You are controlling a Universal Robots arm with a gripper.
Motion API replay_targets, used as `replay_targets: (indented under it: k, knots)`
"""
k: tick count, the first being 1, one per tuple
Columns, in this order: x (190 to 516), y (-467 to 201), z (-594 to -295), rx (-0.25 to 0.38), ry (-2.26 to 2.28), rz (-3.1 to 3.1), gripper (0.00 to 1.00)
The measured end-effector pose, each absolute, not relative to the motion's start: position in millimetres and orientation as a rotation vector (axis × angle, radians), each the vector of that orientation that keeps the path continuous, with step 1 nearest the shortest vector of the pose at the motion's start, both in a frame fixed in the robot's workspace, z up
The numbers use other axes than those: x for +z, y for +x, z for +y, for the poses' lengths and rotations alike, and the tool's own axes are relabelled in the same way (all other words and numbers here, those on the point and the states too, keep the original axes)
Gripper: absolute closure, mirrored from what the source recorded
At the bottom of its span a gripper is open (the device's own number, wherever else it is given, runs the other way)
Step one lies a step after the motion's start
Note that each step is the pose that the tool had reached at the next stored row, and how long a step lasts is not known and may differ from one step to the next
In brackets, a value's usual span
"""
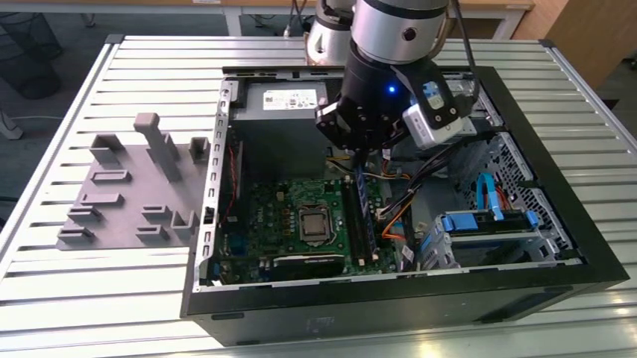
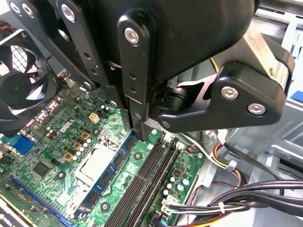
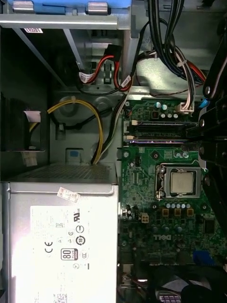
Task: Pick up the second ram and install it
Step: 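Insert the second ram into the second slot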
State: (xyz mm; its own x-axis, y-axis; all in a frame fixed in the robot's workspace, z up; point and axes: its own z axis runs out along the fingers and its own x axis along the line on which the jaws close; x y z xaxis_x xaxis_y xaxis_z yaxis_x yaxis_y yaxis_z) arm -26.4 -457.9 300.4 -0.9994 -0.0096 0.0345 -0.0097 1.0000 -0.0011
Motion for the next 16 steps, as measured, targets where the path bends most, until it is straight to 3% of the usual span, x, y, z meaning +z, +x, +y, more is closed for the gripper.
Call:
replay_targets:
  k: [16]
  knots:
    - [281, -26, -460, 0.003, 0.013, -3.107, 0.86]
